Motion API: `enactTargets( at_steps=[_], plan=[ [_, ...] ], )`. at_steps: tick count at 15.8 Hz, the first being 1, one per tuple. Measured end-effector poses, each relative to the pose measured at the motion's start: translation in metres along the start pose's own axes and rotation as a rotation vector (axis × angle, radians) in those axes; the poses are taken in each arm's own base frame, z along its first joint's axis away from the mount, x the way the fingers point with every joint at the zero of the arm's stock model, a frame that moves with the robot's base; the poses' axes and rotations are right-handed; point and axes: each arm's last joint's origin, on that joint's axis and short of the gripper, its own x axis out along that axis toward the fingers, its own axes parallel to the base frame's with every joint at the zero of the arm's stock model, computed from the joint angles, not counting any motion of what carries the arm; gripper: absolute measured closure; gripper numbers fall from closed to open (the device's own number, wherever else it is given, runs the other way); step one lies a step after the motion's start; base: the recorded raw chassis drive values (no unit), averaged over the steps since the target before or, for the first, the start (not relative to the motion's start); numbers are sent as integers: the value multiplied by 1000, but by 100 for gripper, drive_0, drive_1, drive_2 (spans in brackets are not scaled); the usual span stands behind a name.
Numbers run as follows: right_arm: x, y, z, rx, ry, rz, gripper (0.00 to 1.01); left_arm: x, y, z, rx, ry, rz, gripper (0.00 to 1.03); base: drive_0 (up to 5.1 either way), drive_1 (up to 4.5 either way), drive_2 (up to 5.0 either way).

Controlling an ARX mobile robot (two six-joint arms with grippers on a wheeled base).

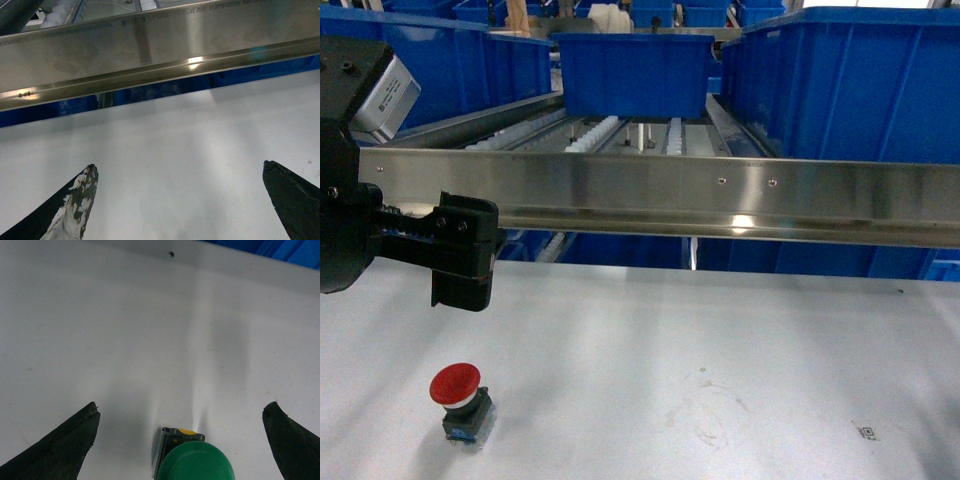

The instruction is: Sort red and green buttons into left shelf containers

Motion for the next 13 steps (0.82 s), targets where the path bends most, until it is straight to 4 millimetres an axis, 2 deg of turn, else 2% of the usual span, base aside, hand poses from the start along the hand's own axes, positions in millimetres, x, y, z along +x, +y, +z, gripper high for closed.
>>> enactTargets(
  at_steps=[4, 9, 13],
  plan=[
    [20, -8, -6, 18, 81, -2, 3, 0, 0, 0, 0, 0, 0, 5, 0, 0, 0],
    [25, -2, -14, 13, 122, 9, 5, 0, 0, 0, 0, 0, 0, 5, 0, 0, 0],
    [30, 1, -24, -3, 161, 10, 44, 0, 0, 0, 0, 0, 0, 5, 0, 0, 0]
  ],
)
